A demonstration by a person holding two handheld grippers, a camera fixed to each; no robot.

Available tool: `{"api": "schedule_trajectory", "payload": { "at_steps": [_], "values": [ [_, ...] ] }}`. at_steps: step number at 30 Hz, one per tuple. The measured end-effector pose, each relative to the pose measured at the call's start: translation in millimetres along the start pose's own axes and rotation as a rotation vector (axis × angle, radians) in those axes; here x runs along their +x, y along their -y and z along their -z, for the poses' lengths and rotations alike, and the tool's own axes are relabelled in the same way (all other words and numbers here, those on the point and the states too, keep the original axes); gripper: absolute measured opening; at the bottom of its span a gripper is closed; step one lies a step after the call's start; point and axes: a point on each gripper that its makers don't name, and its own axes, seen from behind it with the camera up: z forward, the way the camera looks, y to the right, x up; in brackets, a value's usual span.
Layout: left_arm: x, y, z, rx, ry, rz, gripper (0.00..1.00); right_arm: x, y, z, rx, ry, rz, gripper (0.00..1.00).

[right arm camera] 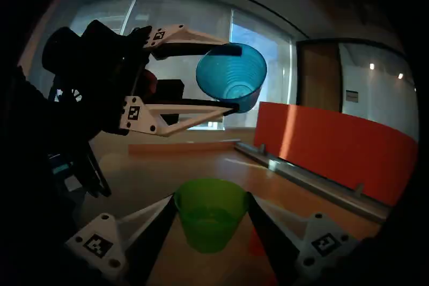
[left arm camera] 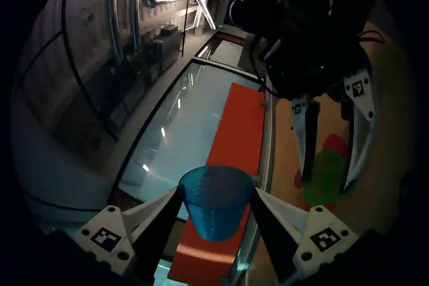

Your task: Pour water

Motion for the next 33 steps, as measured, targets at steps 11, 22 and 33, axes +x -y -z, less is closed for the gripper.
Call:
{"api": "schedule_trajectory", "payload": {
  "at_steps": [11, 22, 33],
  "values": [
    [-7, 4.6, 4.1, 0.001, -0.016, 0.238, 0.86, 3, -3, 3.8, -0.01, -0.004, -0.005, 0.93],
    [-9, 17.2, 8.2, 0.001, -0.021, 0.516, 0.86, 6, -3, 5.6, -0.016, -0.01, -0.003, 0.93],
    [-18, 26.0, 9.9, -0.008, -0.022, 0.758, 0.86, 8, -5, 8.0, -0.024, -0.022, -0.006, 0.93]
  ]
}}
